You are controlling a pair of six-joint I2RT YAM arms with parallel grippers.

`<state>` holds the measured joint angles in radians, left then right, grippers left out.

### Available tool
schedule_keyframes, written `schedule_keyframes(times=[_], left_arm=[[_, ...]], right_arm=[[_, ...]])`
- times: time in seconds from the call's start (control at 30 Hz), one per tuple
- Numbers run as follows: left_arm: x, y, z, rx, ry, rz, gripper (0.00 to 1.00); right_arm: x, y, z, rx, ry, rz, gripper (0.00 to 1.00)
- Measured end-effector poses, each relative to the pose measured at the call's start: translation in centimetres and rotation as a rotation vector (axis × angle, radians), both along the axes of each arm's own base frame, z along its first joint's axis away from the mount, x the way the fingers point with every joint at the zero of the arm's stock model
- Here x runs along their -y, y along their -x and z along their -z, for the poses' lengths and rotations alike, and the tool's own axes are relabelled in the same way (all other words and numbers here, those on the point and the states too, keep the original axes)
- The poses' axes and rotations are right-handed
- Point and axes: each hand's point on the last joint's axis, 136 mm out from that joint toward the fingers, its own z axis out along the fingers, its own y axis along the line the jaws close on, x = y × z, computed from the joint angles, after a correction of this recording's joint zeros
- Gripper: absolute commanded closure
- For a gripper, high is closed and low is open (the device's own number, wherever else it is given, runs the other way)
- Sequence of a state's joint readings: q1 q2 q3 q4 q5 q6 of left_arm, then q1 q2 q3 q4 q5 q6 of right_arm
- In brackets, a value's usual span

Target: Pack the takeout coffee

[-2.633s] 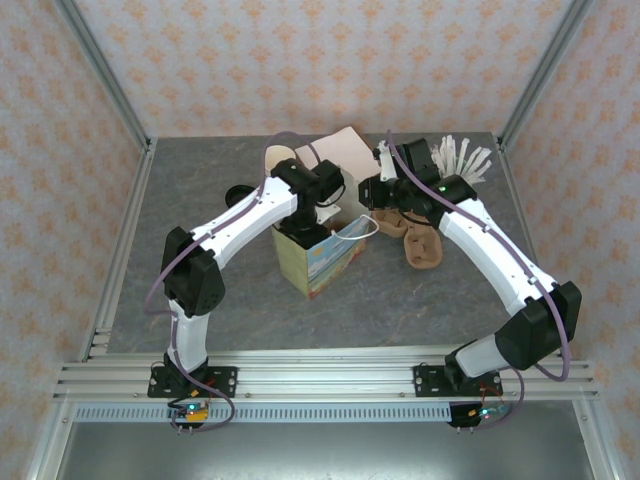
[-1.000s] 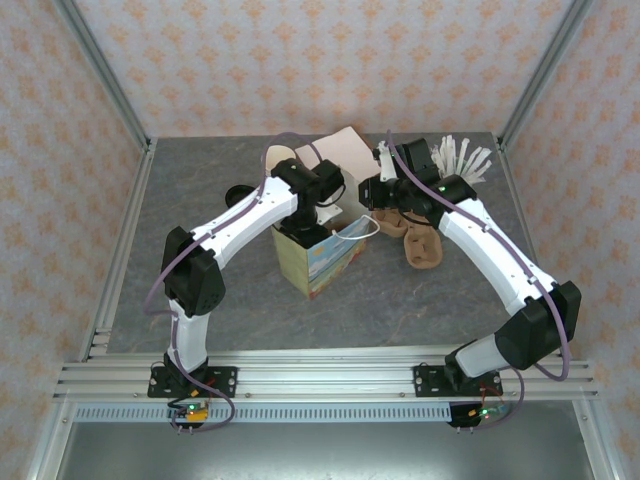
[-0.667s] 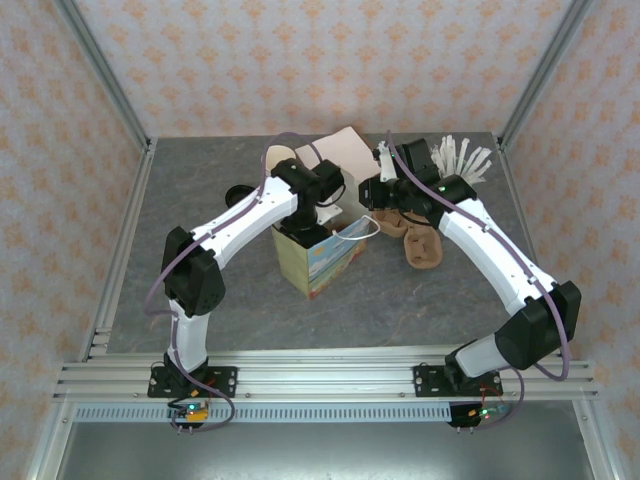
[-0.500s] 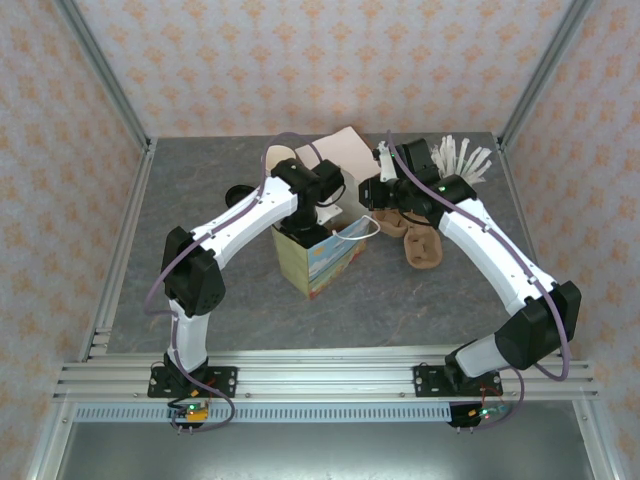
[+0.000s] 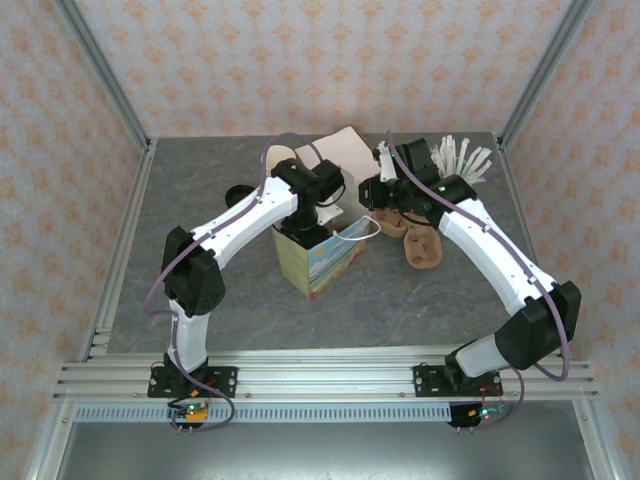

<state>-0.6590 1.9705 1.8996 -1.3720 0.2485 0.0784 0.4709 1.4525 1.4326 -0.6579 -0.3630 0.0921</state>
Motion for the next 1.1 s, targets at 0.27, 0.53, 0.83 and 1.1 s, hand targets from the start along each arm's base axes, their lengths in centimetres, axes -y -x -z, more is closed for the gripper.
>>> schedule_keyframes(times=[0.27,0.53,0.83,1.1], left_arm=[[0.12,0.1,-0.01,-0.005,0.007,0.003,0.68],[0.36,0.28,-0.04,-0.015,0.021,0.011,0.68],[0.44,0.33,-0.05,-0.018,0.026,0.016,0.68],[0.44,0.33,-0.05,-0.017,0.026,0.023,0.68]], right_arm=[[-0.22,0.14,0.0,0.0,0.0,-0.006,0.79],[-0.22,0.14,0.0,0.0,0.0,-0.006,0.79],[-0.22,0.14,0.01,0.0,0.0,-0.006,0.79],[-0.23,0.13,0.05,-0.001,0.001,-0.006,0.79]])
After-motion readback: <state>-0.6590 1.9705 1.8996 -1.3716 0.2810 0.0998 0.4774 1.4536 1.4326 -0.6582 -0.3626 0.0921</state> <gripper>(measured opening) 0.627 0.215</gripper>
